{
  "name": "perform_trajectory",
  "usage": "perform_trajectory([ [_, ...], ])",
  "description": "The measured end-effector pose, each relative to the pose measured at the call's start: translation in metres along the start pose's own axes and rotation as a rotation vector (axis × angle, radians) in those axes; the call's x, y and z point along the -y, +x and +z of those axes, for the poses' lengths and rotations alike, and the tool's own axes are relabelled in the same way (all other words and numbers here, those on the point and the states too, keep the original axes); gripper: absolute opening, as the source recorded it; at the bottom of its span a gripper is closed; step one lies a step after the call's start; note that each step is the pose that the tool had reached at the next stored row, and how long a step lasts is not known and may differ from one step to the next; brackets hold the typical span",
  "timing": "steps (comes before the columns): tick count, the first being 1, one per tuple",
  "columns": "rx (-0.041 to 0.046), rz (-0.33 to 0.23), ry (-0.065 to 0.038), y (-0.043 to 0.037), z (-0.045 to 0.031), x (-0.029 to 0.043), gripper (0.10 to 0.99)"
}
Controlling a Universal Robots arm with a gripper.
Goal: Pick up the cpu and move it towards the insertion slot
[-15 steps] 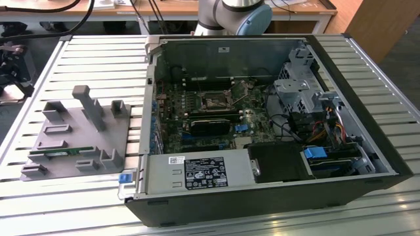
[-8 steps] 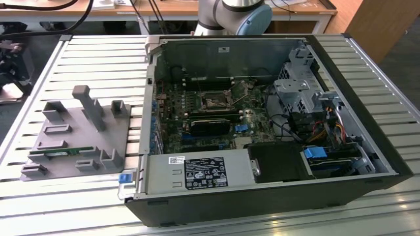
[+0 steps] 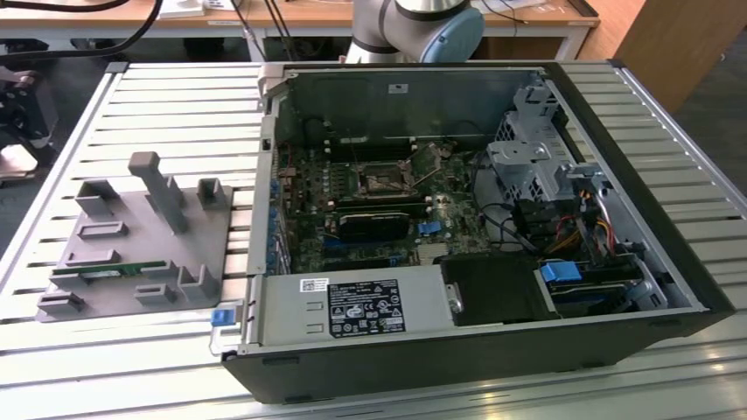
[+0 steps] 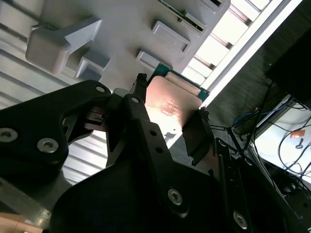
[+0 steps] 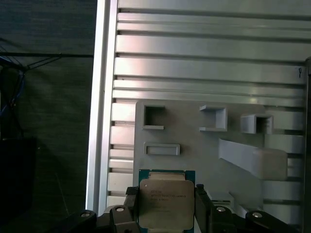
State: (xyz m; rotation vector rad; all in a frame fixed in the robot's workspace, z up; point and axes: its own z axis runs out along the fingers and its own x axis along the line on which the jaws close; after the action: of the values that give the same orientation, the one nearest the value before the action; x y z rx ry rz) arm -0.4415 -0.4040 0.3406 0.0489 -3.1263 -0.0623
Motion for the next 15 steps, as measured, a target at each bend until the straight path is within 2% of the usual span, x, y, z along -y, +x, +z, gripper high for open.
perform_trajectory([
  [15,-0.0001,0.0,0.001,0.0002,-0.0183,-0.0009,0.545],
])
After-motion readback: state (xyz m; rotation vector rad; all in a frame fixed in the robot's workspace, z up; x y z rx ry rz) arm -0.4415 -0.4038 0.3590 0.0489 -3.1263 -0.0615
